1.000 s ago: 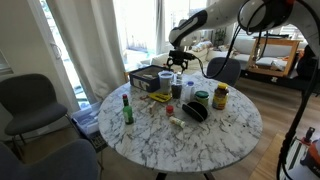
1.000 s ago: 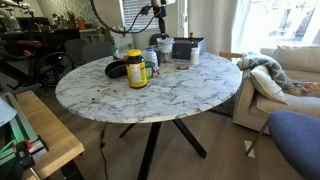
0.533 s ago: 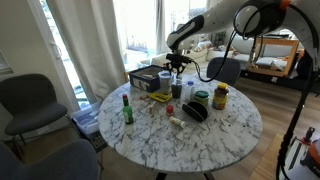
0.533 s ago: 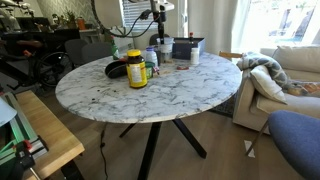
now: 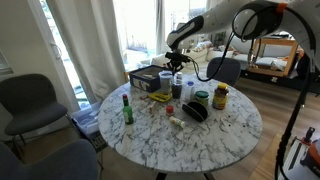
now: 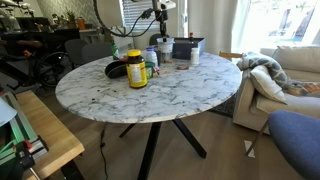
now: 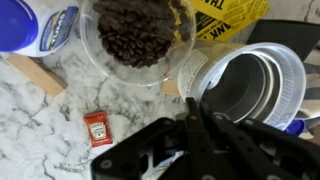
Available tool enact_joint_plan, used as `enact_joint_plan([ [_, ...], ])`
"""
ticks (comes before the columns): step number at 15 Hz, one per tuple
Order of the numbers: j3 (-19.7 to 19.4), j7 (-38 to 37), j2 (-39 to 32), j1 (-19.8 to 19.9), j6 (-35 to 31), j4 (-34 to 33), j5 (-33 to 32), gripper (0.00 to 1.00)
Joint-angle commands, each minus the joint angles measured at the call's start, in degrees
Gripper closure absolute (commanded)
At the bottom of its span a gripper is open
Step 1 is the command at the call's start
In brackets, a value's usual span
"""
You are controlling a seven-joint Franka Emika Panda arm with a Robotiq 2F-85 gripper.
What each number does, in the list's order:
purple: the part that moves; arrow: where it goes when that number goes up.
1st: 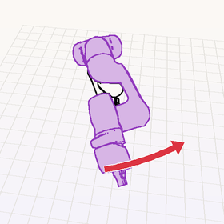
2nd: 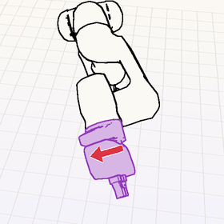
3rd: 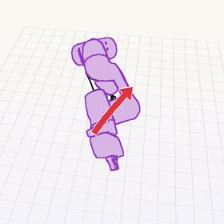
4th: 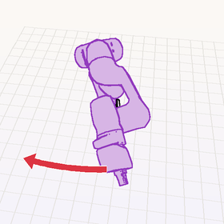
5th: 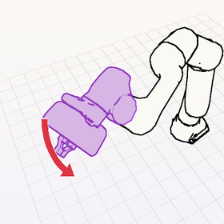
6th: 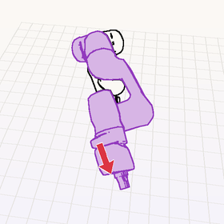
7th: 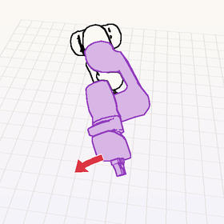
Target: Move the two stacked cups forwards
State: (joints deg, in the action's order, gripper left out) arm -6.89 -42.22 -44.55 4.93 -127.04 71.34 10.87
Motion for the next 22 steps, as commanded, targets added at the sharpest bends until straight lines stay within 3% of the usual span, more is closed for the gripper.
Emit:
enact_joint_plan([
  [1, -0.37, -1.52, -1.22, -0.04, 0.28, -2.07, 0.27, 0.99],
  [6, 0.91, 3.96, 1.49, 2.99, 4.04, -6.48, 1.23, 0.99],
  [10, 4.38, 18.99, 7.50, 6.60, 8.04, -6.62, 4.17, 0.99],
  [17, 9.67, 41.65, 22.06, 12.16, 16.13, 3.00, 11.40, 0.99],
  [22, 9.07, 51.99, 33.74, 14.51, 25.09, 14.42, 14.69, 0.99],
])
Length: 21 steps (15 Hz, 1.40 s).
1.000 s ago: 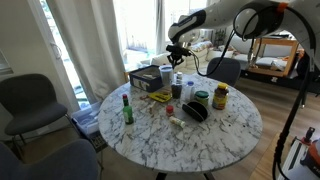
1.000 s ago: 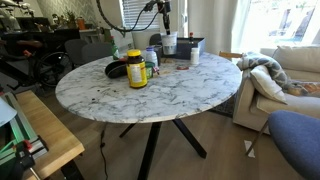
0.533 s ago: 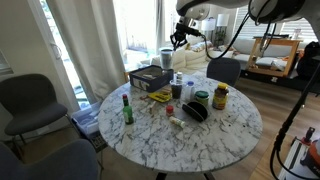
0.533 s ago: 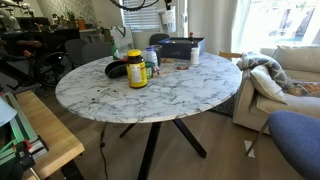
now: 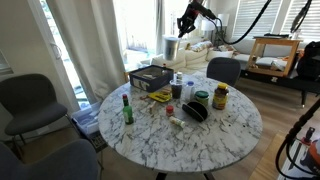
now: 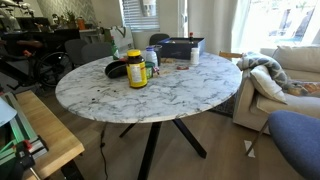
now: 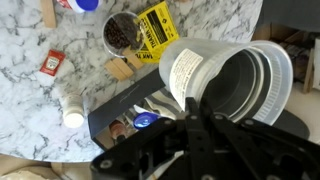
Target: Move the two stacked cups forwards
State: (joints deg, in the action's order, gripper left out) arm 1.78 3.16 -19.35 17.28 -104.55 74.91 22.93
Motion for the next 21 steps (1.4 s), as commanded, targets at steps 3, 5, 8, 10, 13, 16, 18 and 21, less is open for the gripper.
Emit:
enact_joint_plan([
  [3, -0.10, 15.51, 15.28, 3.10, 4.57, 19.12, 3.04, 0.99],
  [5, -3.86, 13.27, 11.11, -0.80, 5.37, 12.98, 1.77, 0.95],
  [8, -5.30, 17.06, 15.40, -1.54, 5.53, 18.62, 1.53, 0.95],
  [10, -5.38, 17.40, 16.10, -1.69, 5.49, 19.60, 1.49, 0.95],
  [13, -3.60, 21.65, 20.99, -3.98, 4.57, 23.49, 2.53, 0.99],
  [16, -2.20, 25.28, 25.76, -8.70, 6.05, 27.03, 4.56, 0.99],
  [18, -1.01, 25.15, 29.23, -12.73, 7.17, 29.89, 4.75, 0.99],
  [21, 0.47, 21.40, 34.25, -17.04, 10.52, 36.54, 0.82, 0.99],
])
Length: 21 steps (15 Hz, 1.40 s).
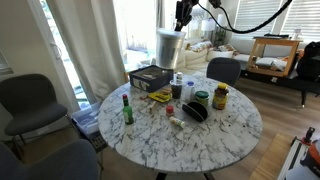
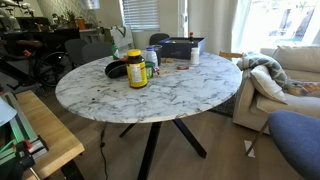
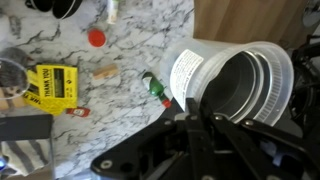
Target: Move the two stacked cups forwards
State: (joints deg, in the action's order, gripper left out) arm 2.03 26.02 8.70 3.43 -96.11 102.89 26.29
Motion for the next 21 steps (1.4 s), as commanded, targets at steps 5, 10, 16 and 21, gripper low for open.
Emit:
enact_joint_plan([
  [5, 1.95, -8.18, 13.82, -5.65, -3.48, 24.97, -10.50, 0.99],
  [10, 0.95, -8.99, 12.02, -6.86, -4.35, 25.61, -11.02, 0.95],
  [16, 2.58, -13.45, 10.23, -8.33, -10.89, 30.64, -6.28, 0.99],
  [21, 8.46, -26.30, 7.58, -10.60, -34.03, 39.42, -9.12, 0.99],
])
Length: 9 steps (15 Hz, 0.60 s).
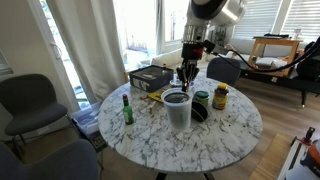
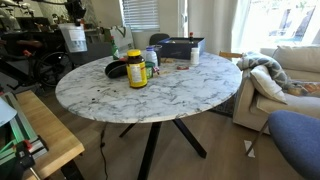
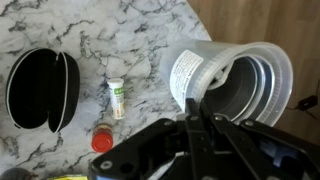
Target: Move the two stacked cups forwards
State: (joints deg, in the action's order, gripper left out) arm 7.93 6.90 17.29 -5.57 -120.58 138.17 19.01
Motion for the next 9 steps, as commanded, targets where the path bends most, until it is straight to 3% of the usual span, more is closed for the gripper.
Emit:
enact_joint_plan([
  [1, 3.26, -9.41, -1.99, -2.03, -12.26, 5.05, -2.27, 0.99],
  [5, 3.84, -15.39, -4.80, -3.35, -18.81, 6.93, -1.09, 0.99],
  [9, -0.10, -8.89, -8.35, -3.78, -18.16, 6.78, 7.77, 0.99],
])
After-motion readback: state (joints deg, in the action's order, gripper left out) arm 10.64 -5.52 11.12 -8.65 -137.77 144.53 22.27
